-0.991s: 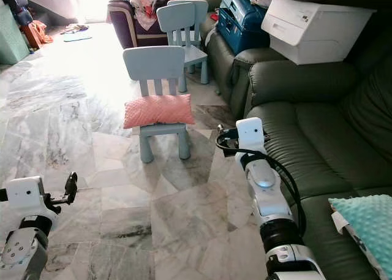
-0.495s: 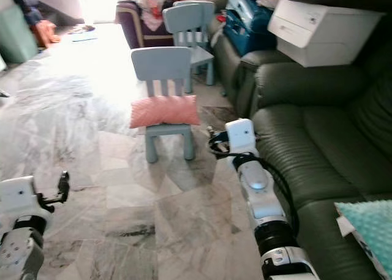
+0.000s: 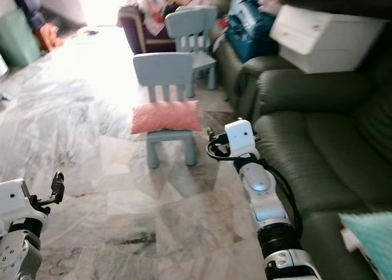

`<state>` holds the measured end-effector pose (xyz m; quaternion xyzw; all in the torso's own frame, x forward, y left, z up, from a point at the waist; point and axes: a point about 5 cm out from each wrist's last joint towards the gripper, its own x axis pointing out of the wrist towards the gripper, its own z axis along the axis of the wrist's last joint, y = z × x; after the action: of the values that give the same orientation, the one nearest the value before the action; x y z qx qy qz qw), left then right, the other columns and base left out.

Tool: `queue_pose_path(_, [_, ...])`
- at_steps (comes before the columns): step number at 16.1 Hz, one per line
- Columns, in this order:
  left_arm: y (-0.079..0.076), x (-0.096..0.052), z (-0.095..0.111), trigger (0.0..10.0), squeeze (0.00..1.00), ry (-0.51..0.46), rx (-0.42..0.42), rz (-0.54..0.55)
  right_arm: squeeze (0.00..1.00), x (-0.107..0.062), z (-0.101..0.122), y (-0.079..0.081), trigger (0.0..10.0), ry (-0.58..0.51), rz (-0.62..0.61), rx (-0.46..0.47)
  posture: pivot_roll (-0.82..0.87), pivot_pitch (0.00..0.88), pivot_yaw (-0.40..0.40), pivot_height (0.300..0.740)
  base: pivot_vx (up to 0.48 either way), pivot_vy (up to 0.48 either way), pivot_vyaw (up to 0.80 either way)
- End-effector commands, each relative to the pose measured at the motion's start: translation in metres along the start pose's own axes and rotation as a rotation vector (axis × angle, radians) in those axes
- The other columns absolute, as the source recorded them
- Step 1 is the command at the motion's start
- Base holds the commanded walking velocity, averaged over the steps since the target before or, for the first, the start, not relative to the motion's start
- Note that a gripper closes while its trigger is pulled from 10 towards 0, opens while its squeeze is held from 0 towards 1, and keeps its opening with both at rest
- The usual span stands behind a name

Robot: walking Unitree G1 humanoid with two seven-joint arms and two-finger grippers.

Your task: Move the pillow to the sofa

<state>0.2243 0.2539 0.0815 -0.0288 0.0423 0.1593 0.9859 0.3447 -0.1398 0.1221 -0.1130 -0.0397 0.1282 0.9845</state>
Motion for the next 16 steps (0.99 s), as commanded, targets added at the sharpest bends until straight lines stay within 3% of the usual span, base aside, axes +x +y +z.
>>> queue_pose_path(1, [0.002,0.001,0.003,10.0,0.0,-0.013,0.0,0.011,0.0,0.004,0.008,0.007,10.0,-0.036,0.027,0.001,-0.14,0.0,0.039,0.74,0.39,0.277,0.0])
queue_pose_path(16, [0.001,0.004,0.0,10.0,0.0,0.004,0.014,0.004,0.0,0.009,0.01,0.019,10.0,-0.046,0.062,0.009,-0.13,0.0,0.04,0.74,0.392,0.276,0.0])
